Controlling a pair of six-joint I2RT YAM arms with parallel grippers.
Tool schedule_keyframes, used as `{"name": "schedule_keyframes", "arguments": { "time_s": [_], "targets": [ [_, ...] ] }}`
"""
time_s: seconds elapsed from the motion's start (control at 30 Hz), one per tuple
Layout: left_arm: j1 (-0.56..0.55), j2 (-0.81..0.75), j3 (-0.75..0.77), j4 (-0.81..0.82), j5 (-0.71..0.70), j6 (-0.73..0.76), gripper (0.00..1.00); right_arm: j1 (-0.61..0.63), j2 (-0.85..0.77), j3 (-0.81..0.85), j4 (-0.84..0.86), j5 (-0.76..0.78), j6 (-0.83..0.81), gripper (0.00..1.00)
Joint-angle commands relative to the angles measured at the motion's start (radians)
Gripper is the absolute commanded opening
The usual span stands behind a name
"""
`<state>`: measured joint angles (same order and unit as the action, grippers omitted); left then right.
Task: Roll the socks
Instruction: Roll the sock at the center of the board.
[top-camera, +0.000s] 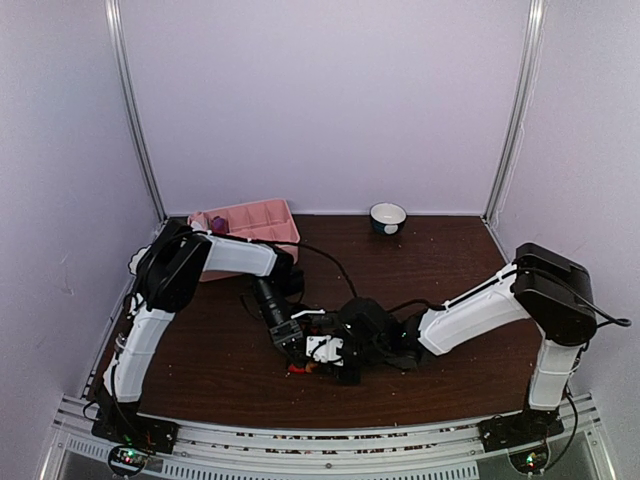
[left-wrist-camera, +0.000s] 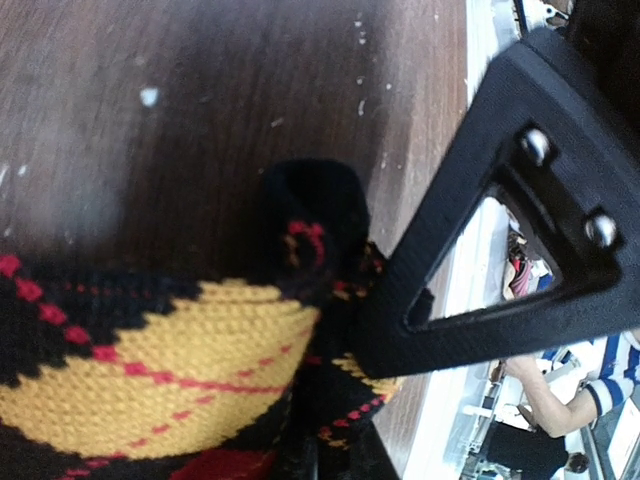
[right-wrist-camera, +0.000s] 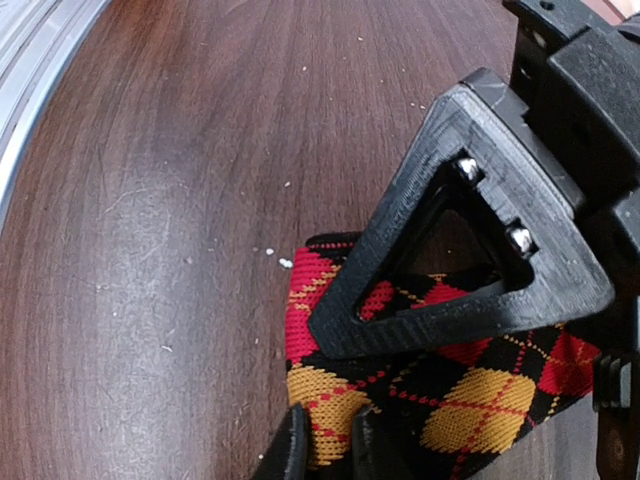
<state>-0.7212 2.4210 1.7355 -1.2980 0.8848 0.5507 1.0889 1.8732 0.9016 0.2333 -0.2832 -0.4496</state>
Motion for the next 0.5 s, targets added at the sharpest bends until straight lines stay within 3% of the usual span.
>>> {"name": "schedule_keyframes", "arguments": {
  "time_s": [0.0, 0.1, 0.23, 0.47],
  "targets": [
    [0.008, 0.064, -0.008, 0.104, -0.221, 0.002, 0.18, 0.005, 0.058, 0.026, -0.049, 0.012, 0.026, 0.11],
    [0.02, 0.019, -0.028, 0.131, -0.225, 0.015, 0.31, -0.001, 0.086, 0.035, -0.079, 0.004, 0.083, 0.06],
    [0.065, -0.158, -0.147, 0.279, -0.227, -0.008, 0.43, -0.024, 0.082, 0.006, -0.086, -0.029, 0.202, 0.0],
    [0.097, -0.496, -0.462, 0.664, -0.276, -0.084, 0.47, -0.053, 0.052, -0.079, -0.041, -0.105, 0.386, 0.0]
  ]
}}
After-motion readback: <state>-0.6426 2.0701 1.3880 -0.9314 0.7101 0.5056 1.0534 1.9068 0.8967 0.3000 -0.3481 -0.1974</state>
